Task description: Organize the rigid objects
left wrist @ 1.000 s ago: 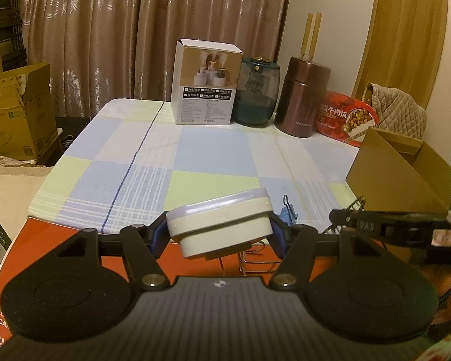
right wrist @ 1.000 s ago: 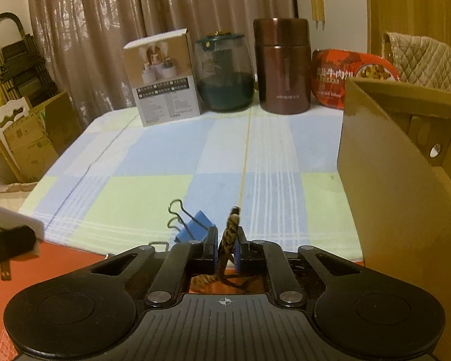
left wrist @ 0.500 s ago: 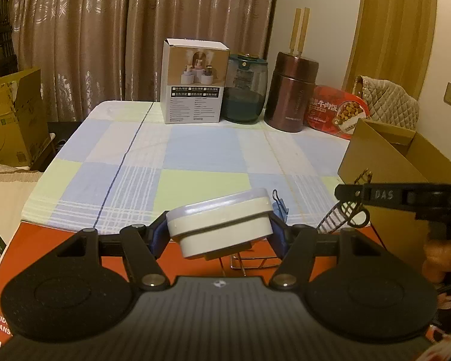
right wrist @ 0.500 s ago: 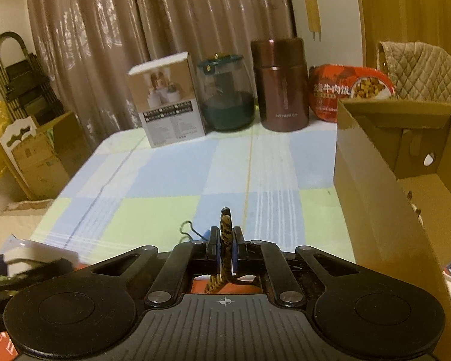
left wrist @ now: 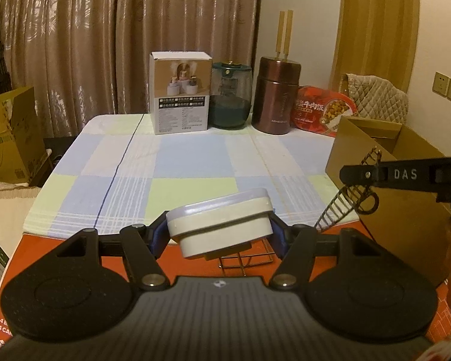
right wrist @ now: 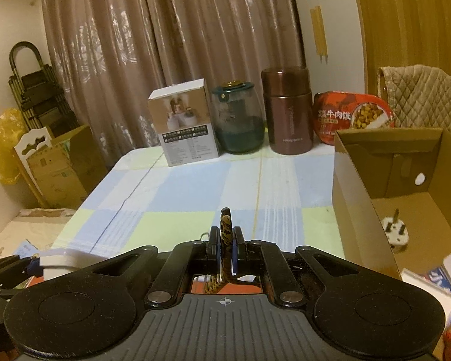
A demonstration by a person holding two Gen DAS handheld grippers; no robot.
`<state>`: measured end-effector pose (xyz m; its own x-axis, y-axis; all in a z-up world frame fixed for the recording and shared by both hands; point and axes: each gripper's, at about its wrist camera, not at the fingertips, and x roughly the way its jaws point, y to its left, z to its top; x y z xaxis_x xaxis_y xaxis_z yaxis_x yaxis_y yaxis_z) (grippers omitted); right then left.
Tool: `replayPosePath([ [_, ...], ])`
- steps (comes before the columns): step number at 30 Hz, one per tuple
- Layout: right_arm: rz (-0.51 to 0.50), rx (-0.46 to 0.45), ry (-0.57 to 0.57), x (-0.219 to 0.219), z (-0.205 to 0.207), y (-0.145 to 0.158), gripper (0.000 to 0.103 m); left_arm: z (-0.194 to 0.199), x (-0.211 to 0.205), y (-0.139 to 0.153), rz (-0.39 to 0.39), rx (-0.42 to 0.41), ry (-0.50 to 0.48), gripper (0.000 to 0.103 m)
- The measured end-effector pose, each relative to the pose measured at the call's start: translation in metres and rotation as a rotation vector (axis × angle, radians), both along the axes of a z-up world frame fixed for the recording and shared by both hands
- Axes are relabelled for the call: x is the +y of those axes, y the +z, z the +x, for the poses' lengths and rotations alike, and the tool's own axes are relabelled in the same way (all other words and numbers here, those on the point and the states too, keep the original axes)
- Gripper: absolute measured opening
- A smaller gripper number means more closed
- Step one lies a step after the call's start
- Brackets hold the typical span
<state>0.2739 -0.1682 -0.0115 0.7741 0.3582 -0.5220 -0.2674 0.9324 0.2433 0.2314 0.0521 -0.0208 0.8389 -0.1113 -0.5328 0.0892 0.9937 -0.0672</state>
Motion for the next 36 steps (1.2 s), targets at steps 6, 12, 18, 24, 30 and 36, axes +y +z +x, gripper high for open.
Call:
replayPosePath([
  [6, -0.003, -0.017, 0.010, -0.008, -0.031, 0.011, 0.003, -0.025, -0.008, 0.010, -0.003, -0.022, -0.001, 0.061],
  [12, 0.000, -0.054, 0.016, -0.018, -0.067, 0.029, 0.003, -0.055, -0.017, 0.024, -0.017, -0.032, 0.000, 0.061],
  [18, -0.008, -0.103, 0.017, -0.029, -0.097, 0.049, 0.003, -0.082, -0.031, 0.050, -0.033, -0.068, -0.010, 0.061],
  [24, 0.004, -0.117, -0.008, -0.045, -0.119, 0.057, 0.003, -0.101, -0.045, 0.073, -0.065, -0.085, -0.036, 0.061],
  [30, 0.013, -0.144, -0.025, -0.064, -0.139, 0.068, 0.003, -0.114, -0.067, 0.089, -0.040, -0.105, -0.075, 0.061],
  [36, 0.030, -0.162, -0.063, -0.094, -0.157, 0.085, 0.003, -0.119, -0.096, 0.102, -0.016, -0.124, -0.131, 0.061],
])
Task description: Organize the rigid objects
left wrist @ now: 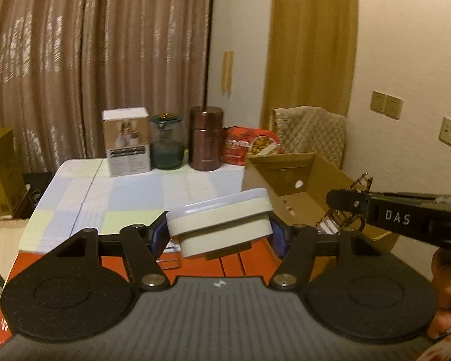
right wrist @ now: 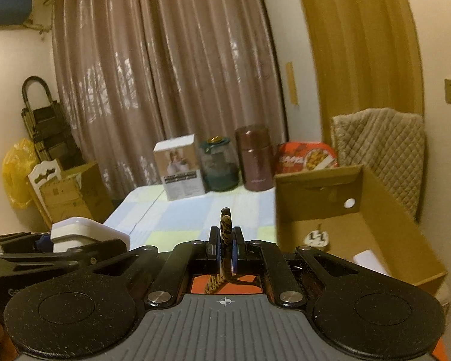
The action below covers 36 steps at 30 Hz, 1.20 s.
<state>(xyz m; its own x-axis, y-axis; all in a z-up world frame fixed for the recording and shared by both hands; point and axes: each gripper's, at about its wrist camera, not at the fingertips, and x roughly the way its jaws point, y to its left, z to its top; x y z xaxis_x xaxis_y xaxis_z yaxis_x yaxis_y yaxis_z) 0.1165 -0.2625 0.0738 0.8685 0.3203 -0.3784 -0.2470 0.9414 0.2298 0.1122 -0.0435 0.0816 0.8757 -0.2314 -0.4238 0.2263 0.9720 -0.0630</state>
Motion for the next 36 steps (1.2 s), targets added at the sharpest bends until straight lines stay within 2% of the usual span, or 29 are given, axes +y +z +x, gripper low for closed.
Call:
replayPosePath([
  [10, -0.038, 0.012, -0.102, -0.060, -0.016, 0.024, 0.003, 0.006, -0.060, 0.010, 0.015, -0.014, -0.111, 0.061],
  [19, -0.086, 0.029, -0.153, -0.100, -0.015, 0.026, 0.003, 0.016, -0.107, 0.016, 0.025, -0.019, -0.190, 0.061],
  [36, -0.127, 0.048, -0.181, -0.133, -0.007, 0.022, 0.003, 0.028, -0.134, 0.012, 0.051, 0.006, -0.240, 0.061],
])
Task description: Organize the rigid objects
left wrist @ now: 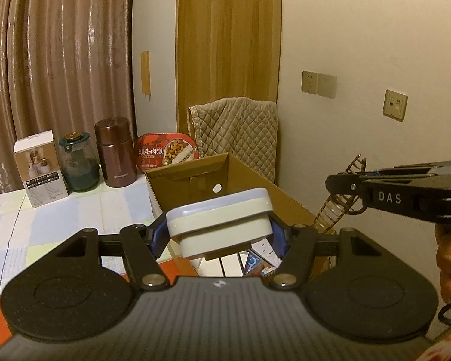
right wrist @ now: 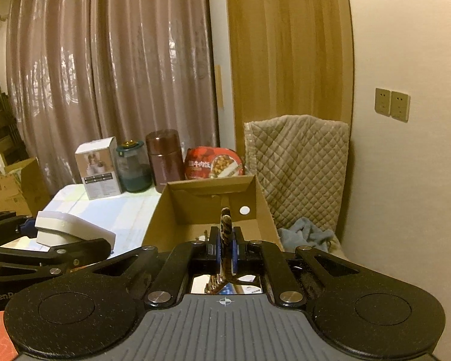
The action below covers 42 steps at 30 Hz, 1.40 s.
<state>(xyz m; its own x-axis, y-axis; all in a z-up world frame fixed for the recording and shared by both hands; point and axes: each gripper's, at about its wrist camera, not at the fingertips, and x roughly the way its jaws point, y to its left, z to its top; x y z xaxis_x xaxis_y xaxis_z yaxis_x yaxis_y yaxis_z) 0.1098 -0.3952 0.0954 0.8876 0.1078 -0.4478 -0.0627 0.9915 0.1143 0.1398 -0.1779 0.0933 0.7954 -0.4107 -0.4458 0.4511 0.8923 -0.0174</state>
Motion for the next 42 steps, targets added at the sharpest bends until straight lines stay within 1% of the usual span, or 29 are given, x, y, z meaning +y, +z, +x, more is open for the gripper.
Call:
replayPosePath([
  [8, -0.033, 0.017, 0.007, -0.006, 0.017, -0.005, 0.003, 0.011, -0.007, -0.005, 0.017, 0.016, -0.011, 0.061],
  [16, -0.059, 0.052, 0.018, -0.013, 0.044, -0.020, 0.003, 0.035, -0.018, -0.012, 0.045, 0.032, -0.026, 0.061],
  [20, -0.061, 0.063, 0.027, -0.019, 0.063, -0.023, 0.003, 0.056, -0.019, -0.011, 0.048, 0.042, -0.025, 0.061],
  [27, -0.073, 0.095, 0.055, -0.027, 0.108, -0.028, 0.003, 0.106, -0.021, -0.010, 0.062, 0.064, -0.019, 0.061],
  [34, -0.036, 0.144, 0.116, -0.027, 0.157, -0.038, 0.003, 0.152, -0.028, -0.025, 0.059, 0.107, -0.061, 0.061],
  [36, -0.037, 0.148, 0.128, -0.026, 0.169, -0.043, 0.003, 0.161, -0.032, -0.032, 0.074, 0.110, -0.069, 0.061],
  [39, -0.035, 0.169, 0.146, -0.025, 0.186, -0.052, 0.003, 0.169, -0.039, -0.043, 0.119, 0.095, -0.080, 0.061],
  [42, -0.055, 0.189, 0.159, -0.022, 0.198, -0.061, 0.003, 0.177, -0.044, -0.054, 0.147, 0.100, -0.088, 0.061],
])
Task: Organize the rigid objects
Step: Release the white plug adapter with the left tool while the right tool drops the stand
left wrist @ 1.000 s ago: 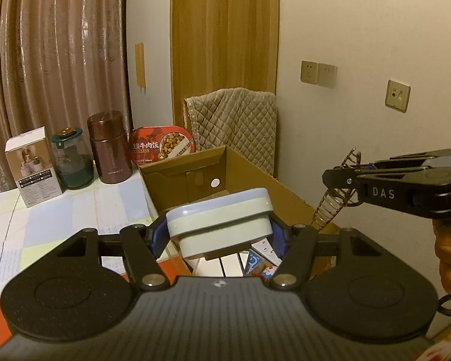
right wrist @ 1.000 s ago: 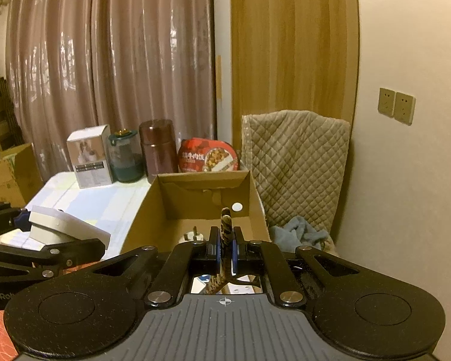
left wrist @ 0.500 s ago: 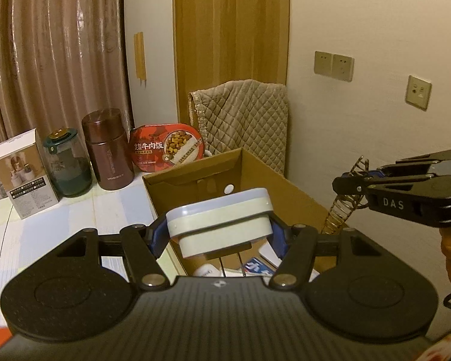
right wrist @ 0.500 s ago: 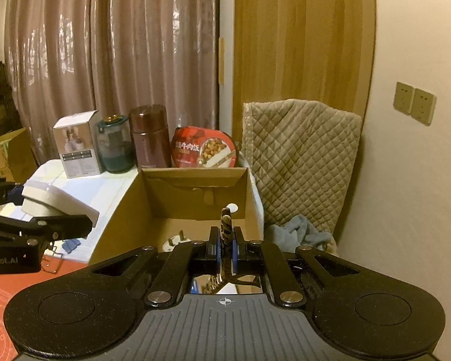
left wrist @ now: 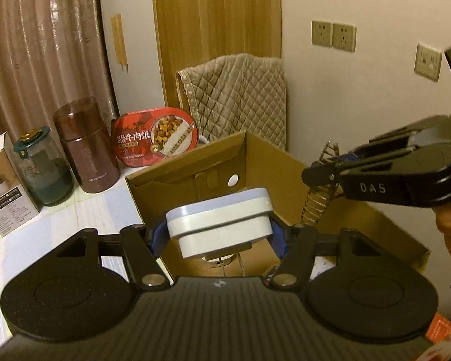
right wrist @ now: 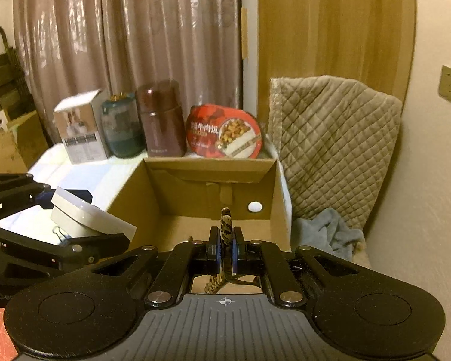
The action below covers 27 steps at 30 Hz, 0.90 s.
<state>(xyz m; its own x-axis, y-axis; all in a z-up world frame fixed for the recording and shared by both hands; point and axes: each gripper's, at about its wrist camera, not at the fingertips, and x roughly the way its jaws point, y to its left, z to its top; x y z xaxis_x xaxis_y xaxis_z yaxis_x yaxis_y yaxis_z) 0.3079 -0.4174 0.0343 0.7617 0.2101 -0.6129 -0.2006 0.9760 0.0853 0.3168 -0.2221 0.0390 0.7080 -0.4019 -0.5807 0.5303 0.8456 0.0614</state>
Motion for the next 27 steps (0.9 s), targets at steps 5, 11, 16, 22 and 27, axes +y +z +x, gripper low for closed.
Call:
replayPosePath([
  [5, -0.013, 0.023, 0.023, 0.001, 0.016, -0.014, 0.003, 0.009, -0.008, -0.016, 0.029, 0.006, -0.022, 0.061],
  [11, -0.039, 0.037, 0.048, 0.005, 0.033, -0.020, 0.003, 0.020, -0.015, -0.033, 0.049, 0.022, -0.031, 0.061],
  [16, -0.050, 0.045, 0.057, 0.008, 0.041, -0.025, 0.003, 0.024, -0.018, -0.039, 0.056, 0.027, -0.032, 0.061],
  [22, -0.037, 0.050, 0.054, 0.010, 0.044, -0.027, 0.003, 0.029, -0.017, -0.043, 0.046, 0.043, -0.014, 0.062],
  [27, -0.037, 0.051, 0.052, 0.009, 0.045, -0.027, 0.003, 0.028, -0.010, -0.038, 0.025, 0.021, 0.013, 0.064],
])
